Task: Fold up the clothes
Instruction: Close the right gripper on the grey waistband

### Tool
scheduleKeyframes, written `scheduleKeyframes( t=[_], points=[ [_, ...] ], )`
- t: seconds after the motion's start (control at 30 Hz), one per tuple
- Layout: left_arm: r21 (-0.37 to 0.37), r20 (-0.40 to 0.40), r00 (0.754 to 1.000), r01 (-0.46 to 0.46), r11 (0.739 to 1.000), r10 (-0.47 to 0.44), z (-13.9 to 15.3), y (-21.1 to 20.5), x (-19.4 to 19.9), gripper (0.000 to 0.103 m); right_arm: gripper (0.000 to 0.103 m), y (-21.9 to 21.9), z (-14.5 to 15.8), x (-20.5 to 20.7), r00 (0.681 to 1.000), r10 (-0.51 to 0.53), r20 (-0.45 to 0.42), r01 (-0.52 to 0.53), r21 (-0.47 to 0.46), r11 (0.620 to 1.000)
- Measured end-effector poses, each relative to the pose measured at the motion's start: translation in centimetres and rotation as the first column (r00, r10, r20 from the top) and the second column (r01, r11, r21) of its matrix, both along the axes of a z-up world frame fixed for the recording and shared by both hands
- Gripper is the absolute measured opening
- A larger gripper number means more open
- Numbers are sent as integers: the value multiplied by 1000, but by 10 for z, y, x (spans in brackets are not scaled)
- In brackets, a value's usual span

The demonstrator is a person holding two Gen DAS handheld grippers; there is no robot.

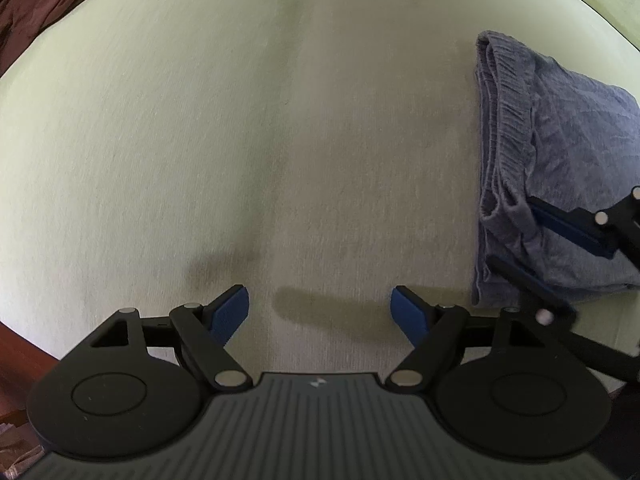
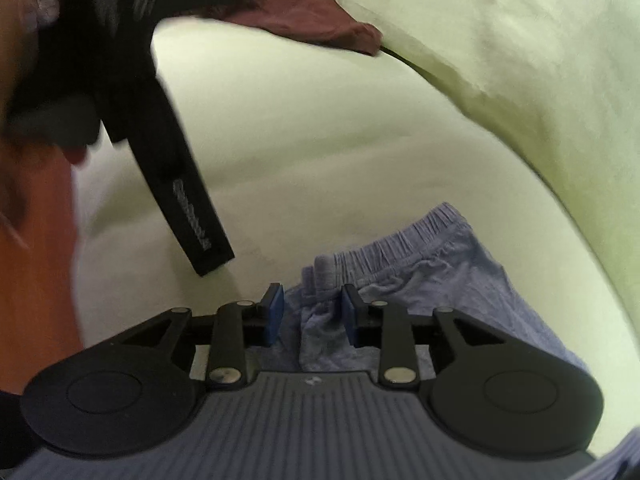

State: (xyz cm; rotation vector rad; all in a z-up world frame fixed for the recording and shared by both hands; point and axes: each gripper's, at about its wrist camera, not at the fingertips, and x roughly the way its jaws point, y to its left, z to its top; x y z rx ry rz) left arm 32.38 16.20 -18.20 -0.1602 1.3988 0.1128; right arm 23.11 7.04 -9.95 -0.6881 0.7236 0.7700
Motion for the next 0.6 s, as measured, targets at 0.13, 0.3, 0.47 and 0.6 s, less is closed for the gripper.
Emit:
scheduleKeyframes(
  t=[0.13, 0.3, 0.47, 0.6],
  points=[
    [-20, 1, 1000, -17, 1000, 17, -3, 3, 0, 84, 15, -1, -3, -2, 997, -82, 14, 81, 43, 996],
    [-27, -2, 1000, -18, 999, 18, -5, 1, 3, 84, 14, -23, 15, 19, 978, -172, -118, 189, 153, 970],
    [-27, 0, 1000, -14, 1000, 14, -5, 0, 4, 85, 8, -27, 10, 25, 984, -137, -110, 152, 135, 979],
    [-37, 1, 1000, -16, 999, 16, -7, 0, 4, 85, 8, -31, 22, 24, 984, -95, -153, 125, 194, 973]
  ],
)
